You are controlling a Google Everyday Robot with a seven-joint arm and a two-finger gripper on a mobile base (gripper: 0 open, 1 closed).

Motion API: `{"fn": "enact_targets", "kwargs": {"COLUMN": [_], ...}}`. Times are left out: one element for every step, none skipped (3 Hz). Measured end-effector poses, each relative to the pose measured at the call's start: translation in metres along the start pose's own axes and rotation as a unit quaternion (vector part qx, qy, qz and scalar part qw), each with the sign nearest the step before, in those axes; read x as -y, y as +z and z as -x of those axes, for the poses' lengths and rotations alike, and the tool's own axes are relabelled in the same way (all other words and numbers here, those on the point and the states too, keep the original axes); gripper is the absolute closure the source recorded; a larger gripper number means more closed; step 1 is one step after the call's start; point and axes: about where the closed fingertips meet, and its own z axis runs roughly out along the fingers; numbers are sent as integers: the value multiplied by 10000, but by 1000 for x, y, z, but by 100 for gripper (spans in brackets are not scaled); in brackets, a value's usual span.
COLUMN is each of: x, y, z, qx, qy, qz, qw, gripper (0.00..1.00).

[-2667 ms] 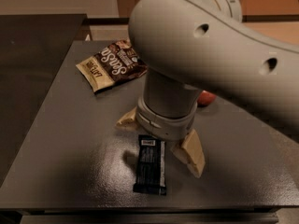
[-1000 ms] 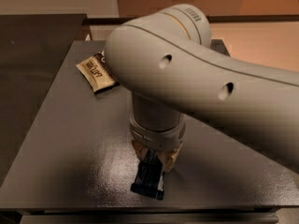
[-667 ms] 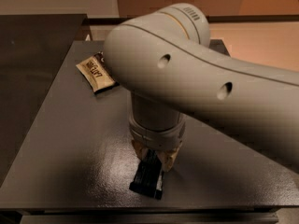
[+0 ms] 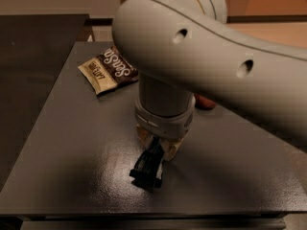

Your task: Move rxbar blueberry near apple

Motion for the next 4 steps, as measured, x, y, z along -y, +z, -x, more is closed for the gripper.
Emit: {"fn": "enact_targets", "kwargs": {"x": [17, 32, 41, 55], "y": [-23, -43, -55, -61], "z": [-25, -59, -90, -109], "qx": [-123, -258, -322, -396], "qy": [468, 1064, 1604, 1880], "qz": [-294, -527, -701, -797], "qw": [9984, 9926, 9840, 9781], "gripper": [100, 100, 100, 100]}}
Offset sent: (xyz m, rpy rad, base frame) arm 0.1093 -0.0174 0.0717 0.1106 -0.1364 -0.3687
